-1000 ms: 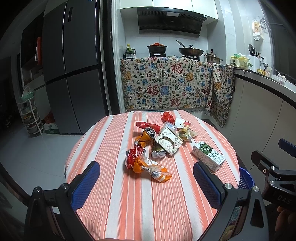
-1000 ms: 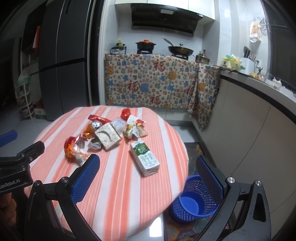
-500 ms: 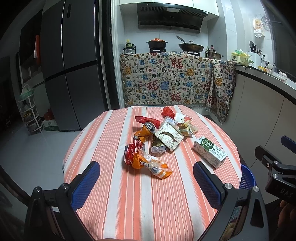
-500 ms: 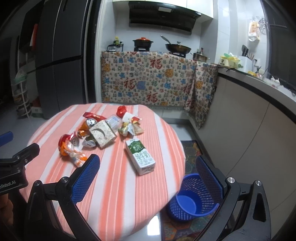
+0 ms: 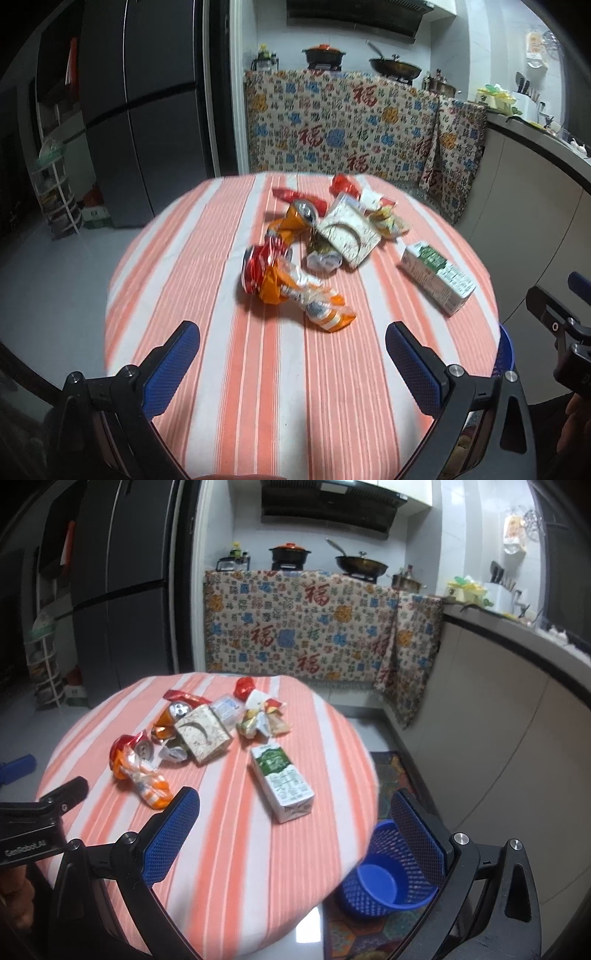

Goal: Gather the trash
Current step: 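Grasp the orange snack wrapper with the left tool while the right tool grasps the milk carton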

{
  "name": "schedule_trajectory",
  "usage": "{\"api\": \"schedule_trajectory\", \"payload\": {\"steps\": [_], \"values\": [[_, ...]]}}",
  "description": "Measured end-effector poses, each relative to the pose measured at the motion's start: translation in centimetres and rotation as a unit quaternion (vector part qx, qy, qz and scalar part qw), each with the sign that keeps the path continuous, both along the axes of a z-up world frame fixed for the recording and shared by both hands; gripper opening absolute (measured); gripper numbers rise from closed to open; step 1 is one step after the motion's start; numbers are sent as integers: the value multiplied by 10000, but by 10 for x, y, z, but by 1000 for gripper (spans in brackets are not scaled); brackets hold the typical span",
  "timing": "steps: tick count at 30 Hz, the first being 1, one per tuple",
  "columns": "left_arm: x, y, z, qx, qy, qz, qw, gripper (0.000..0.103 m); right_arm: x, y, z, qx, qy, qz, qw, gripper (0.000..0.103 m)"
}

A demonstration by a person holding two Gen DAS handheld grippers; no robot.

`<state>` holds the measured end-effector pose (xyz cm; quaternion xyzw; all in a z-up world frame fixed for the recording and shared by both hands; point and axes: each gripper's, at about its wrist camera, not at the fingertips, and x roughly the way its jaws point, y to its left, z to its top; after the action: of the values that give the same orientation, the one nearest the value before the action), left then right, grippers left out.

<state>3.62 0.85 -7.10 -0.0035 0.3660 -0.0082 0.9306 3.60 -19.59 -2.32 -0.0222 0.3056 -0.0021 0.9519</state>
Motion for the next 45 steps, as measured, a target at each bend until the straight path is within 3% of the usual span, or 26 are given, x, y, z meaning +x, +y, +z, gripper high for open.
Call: {"api": "schedule_trajectory", "payload": {"steps": [8,13,18,31,33,37,42,45], "values": [[26,24,-67,-222,707,249,9969,102,26,1,-77,404,875,289,9949,103],[37,30,-90,-225,947,339,9947,102,37,-2,-111,461,1314,288,9898,103],[43,27,-98,71,982,395,9944,102,46,-3,-126,419,1504,232,9875,103],[48,20,-100,74,1006,826,9915,103,66,-7,-129,315,1396,129,9896,103],[49,18,-97,-30,1150,615,9915,102,64,-7,-129,302,1312,157,9908,103],[52,12,-90,-675,1118,308,9910,102,61,-7,-130,296,1182,146,9924,103],[82,3,-85,-1354,1135,577,9826,102,61,-6,-130,290,1148,149,9929,103],[104,-5,-83,-1408,1071,907,9800,102,62,-6,-131,287,1091,141,9935,103]]}}
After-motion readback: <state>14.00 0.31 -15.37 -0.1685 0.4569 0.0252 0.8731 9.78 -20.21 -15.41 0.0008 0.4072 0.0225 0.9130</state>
